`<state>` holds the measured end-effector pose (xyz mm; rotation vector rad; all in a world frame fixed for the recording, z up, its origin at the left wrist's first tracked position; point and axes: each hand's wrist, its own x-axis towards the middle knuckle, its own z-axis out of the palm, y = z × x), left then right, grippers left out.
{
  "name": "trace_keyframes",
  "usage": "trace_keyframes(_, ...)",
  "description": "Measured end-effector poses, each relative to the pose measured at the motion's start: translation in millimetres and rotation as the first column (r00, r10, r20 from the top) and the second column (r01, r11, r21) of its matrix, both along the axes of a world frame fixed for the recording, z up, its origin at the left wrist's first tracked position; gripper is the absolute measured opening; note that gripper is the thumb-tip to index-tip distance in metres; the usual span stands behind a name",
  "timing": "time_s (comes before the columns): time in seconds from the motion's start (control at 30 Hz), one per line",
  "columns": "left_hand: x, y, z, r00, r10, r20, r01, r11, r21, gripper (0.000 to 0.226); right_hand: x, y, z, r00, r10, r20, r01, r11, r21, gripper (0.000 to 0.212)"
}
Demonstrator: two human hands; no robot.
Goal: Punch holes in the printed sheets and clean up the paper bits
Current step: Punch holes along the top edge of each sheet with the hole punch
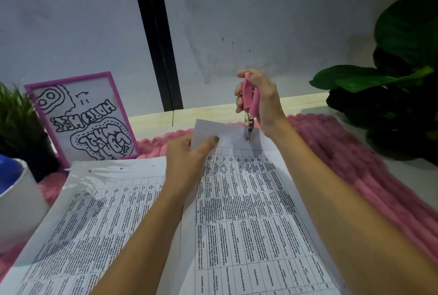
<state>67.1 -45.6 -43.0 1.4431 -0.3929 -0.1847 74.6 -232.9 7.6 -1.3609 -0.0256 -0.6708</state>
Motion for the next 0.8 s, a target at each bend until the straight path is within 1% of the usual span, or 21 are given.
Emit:
trace_keyframes(0.07, -1, 1, 0, 0.999, 0.007, 0.048, -0.009, 0.999, 0.045, 0.014, 0, -2, -2, 0.999, -0.033, 0.006, 0.033, 0.999, 0.005, 0.037)
trace_keyframes(0.2, 5, 2, -3, 1.0, -0.013, -0.019, 0.013, 1.0, 0.001, 0.018, -3, -13, -6, 0.997, -0.076, -0.007, 0.076, 0.992, 0.099, 0.037)
trace_keyframes(0.3, 14, 6, -10, 0.999, -0.042, -0.019, 0.043, 0.999, 0.022, 0.017, -8, -25, -10, 0.993, -0.114, -0.03, 0.117, 0.977, 0.176, 0.04)
trace_keyframes(0.43, 18, 8, -12, 0.997, -0.069, -0.017, 0.069, 0.997, 0.03, 0.024, -11, -34, -15, 0.988, -0.148, -0.031, 0.151, 0.954, 0.26, 0.048)
trace_keyframes(0.6, 18, 8, -14, 0.997, -0.063, -0.034, 0.065, 0.997, 0.045, 0.016, -16, -34, -15, 0.985, -0.164, -0.054, 0.173, 0.944, 0.282, 0.041)
trace_keyframes(0.8, 17, 8, -13, 0.997, -0.064, -0.05, 0.066, 0.997, 0.032, 0.012, -14, -30, -17, 0.978, -0.2, -0.06, 0.209, 0.926, 0.316, 0.04)
